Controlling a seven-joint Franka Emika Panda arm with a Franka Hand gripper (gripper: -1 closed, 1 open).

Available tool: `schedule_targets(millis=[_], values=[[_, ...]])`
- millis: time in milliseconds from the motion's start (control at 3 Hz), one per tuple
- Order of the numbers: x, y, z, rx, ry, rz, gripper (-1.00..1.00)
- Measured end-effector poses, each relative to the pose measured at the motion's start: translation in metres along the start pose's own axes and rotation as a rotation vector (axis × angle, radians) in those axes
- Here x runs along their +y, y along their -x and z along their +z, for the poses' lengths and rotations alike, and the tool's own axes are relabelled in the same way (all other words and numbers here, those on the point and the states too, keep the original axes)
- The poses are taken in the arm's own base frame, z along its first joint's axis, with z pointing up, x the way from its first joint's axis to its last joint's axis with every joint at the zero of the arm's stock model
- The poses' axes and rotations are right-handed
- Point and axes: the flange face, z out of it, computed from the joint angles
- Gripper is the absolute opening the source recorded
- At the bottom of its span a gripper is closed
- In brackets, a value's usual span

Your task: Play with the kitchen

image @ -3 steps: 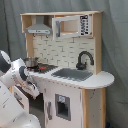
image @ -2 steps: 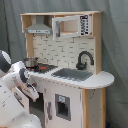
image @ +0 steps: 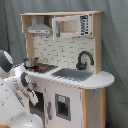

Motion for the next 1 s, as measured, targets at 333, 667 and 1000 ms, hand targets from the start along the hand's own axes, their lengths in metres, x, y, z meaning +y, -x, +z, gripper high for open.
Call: schedule_targets(millis=[333,667,1000], values=[[-0.008,-0.024,0.003,0.032,-0.004,0.052,-1.0],[-0.015,-0.046,-0.002,0.082,0.012,0.129,-1.0],[-0.024,-0.062,-0.008,0.108,0.02,0.207,-1.0]])
